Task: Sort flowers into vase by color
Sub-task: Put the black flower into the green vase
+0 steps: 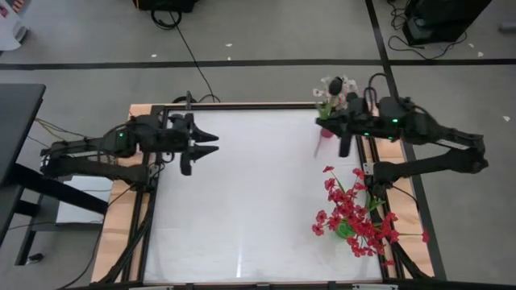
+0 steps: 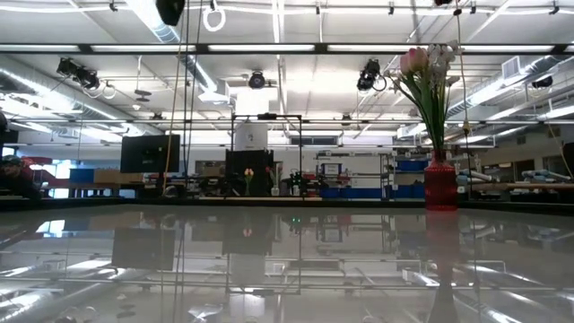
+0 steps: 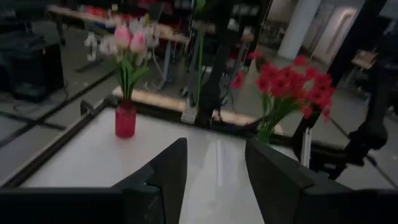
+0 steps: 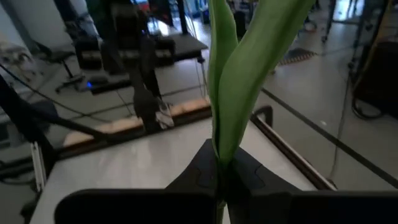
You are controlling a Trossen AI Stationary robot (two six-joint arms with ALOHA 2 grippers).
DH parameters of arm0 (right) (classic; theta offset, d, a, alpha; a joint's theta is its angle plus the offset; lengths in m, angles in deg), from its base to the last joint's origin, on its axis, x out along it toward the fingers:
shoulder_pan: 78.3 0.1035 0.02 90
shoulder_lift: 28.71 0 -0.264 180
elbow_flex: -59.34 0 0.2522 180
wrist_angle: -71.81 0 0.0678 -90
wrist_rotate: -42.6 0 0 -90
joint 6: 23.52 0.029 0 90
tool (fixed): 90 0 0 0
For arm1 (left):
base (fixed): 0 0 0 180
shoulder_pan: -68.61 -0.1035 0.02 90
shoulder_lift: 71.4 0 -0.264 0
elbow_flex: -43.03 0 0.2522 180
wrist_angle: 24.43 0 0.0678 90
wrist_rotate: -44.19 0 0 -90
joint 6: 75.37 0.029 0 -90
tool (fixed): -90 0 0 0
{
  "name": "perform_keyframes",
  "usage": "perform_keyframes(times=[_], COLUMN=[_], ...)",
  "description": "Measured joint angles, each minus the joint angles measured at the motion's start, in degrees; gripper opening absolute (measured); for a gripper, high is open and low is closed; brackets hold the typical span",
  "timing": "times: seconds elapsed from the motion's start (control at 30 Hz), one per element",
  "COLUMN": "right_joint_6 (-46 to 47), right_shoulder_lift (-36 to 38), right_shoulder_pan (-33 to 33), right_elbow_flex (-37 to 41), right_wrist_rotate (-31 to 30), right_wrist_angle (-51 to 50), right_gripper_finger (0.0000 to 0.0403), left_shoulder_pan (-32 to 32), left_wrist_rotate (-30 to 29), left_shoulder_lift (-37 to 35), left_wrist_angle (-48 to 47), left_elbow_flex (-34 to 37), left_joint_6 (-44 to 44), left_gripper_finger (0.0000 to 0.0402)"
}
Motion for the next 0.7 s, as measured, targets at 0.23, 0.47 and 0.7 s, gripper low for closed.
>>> perform_keyframes(times=[0.23,0.47,0.7], right_joint_6=[0.01,-0.06,-0.24], right_shoulder_lift=[8.12,17.76,26.80], right_shoulder_pan=[0.02,0.00,0.02], right_elbow_flex=[0.00,0.00,0.05], right_wrist_rotate=[-0.13,0.82,4.61], right_wrist_angle=[-12.29,-24.52,-35.11], right_gripper_finger=[0.0014,0.0014,0.0014], left_shoulder_pan=[0.00,0.00,0.00], left_wrist_rotate=[0.00,0.00,0.01], left_shoulder_lift=[-4.83,-4.89,-4.19], left_wrist_angle=[0.11,0.18,0.24], left_elbow_flex=[0.00,0.00,0.00], left_joint_6=[0.02,-0.04,-0.07], left_gripper_finger=[0.0169,0.0169,0.0169])
